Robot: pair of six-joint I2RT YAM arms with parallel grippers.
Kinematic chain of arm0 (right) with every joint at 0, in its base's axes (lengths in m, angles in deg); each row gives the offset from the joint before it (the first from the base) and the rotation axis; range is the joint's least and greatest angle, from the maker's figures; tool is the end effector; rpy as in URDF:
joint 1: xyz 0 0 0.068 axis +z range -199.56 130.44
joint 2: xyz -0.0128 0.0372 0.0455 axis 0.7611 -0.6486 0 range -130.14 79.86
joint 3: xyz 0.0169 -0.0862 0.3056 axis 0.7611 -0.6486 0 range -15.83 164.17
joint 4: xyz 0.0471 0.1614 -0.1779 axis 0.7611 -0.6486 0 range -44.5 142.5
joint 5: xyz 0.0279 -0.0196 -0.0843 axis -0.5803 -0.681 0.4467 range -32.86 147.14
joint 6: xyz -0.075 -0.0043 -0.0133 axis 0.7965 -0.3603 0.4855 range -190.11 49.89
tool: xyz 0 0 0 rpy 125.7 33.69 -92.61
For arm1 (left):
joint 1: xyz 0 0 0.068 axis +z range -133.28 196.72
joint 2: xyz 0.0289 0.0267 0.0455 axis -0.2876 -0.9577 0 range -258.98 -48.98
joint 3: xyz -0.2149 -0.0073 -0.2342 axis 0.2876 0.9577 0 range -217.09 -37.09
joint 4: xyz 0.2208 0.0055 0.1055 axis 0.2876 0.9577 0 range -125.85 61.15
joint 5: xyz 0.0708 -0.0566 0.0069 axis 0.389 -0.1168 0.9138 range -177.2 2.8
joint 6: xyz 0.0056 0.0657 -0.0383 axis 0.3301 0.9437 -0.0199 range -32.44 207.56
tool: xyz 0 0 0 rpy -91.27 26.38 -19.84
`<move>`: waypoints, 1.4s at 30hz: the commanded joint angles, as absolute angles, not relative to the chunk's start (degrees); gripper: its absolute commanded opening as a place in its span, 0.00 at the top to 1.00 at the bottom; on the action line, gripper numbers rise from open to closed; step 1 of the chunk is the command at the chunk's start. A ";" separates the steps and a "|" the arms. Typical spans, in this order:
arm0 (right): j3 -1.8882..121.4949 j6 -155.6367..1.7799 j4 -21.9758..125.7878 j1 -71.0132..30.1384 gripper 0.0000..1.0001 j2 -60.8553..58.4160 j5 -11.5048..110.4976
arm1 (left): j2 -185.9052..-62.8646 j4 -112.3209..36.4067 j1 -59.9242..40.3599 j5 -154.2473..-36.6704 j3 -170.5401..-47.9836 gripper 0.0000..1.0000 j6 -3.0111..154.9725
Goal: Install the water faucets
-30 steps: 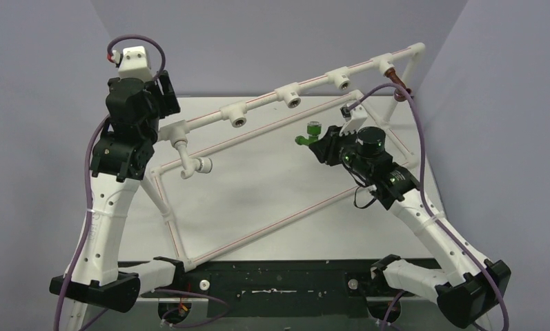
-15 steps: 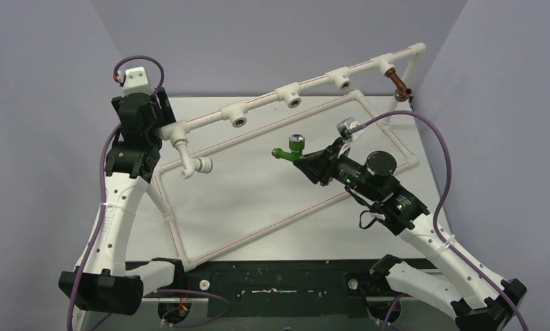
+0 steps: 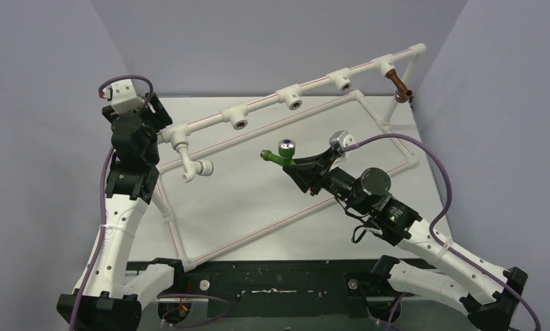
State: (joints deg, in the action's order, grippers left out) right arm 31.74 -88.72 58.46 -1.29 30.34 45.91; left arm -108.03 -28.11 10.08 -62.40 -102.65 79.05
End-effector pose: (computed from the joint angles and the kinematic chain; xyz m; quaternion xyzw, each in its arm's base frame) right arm 0.1135 0.1461 0.4115 -0.2429 0.6378 0.4568 0.5707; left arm 0.2136 0.0024 0.4622 -0.1615 0.6954 0.0621 0.6974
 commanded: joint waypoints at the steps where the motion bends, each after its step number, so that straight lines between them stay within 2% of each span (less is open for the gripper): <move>1: 31.90 -81.53 69.88 3.54 1.00 29.97 55.87 | -107.06 -22.99 9.80 -65.01 -97.96 0.34 78.48; 10: 30.51 -60.13 84.18 19.66 1.00 25.06 79.36 | -108.04 -27.11 9.92 -65.57 -92.99 0.34 76.49; 17: 32.50 -50.75 91.73 23.32 1.00 19.78 88.56 | -107.96 -28.41 9.91 -65.64 -90.55 0.34 74.89; 26: 36.52 -42.05 97.91 26.31 1.00 13.30 91.15 | -108.62 -29.14 10.17 -65.46 -89.22 0.34 72.76; 42: 44.12 -33.34 89.26 26.81 1.00 6.78 90.19 | -109.07 -28.85 10.22 -66.24 -88.49 0.34 70.87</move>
